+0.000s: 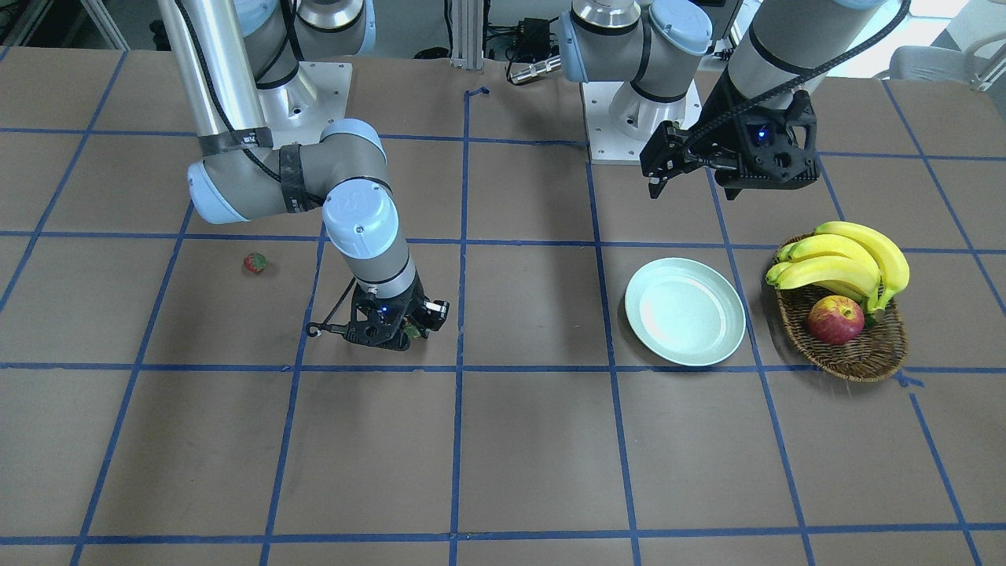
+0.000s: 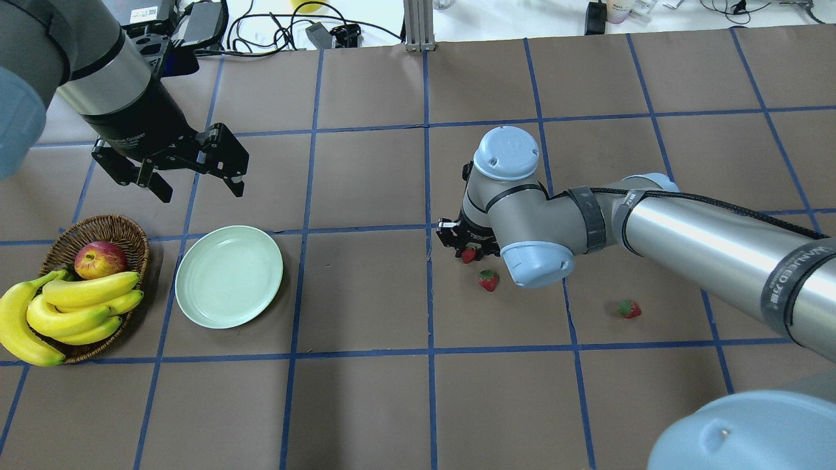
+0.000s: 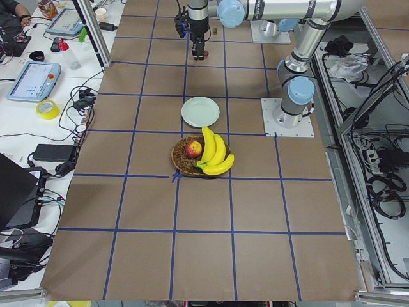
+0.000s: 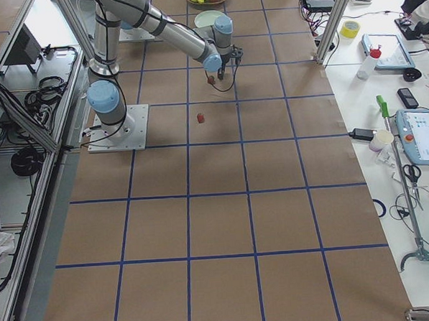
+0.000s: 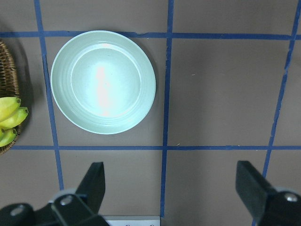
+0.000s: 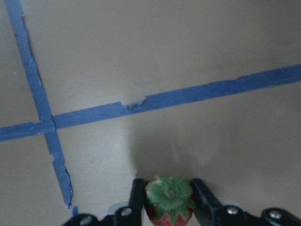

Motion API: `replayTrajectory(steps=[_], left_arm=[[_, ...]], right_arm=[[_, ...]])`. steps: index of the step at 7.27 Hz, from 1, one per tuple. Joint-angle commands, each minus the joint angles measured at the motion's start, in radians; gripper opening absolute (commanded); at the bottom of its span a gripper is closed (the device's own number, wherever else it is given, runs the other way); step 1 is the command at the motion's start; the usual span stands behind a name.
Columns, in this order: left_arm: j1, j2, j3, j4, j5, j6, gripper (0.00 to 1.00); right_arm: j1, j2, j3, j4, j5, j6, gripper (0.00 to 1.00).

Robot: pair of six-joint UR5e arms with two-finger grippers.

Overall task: Collect all strawberries into plate
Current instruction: 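Carry the strawberry toward the plate and release it on the table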

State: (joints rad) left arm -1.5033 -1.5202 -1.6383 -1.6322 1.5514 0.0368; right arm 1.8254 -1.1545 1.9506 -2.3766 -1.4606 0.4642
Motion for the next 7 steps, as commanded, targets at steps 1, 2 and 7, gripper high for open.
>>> replayTrajectory(steps=[1,2,7], left_arm=[[0.0,0.0,0.0,0.002,-0.001,0.0,1.0],[-0.002,-0.002,0.0,0.0,-0.001,0.0,1.0],[0.0,-0.002,0.0,0.002,-0.001,0.0,1.0]], right_arm=[[0.0,-0.011,-0.01,0.017,0.0,0.007,0.19],[0.002,-0.016,-0.013,0.01,0.002,0.017,0.17],[0.311,0.025,-0.199,0.07,0.006,0.443,0.14]])
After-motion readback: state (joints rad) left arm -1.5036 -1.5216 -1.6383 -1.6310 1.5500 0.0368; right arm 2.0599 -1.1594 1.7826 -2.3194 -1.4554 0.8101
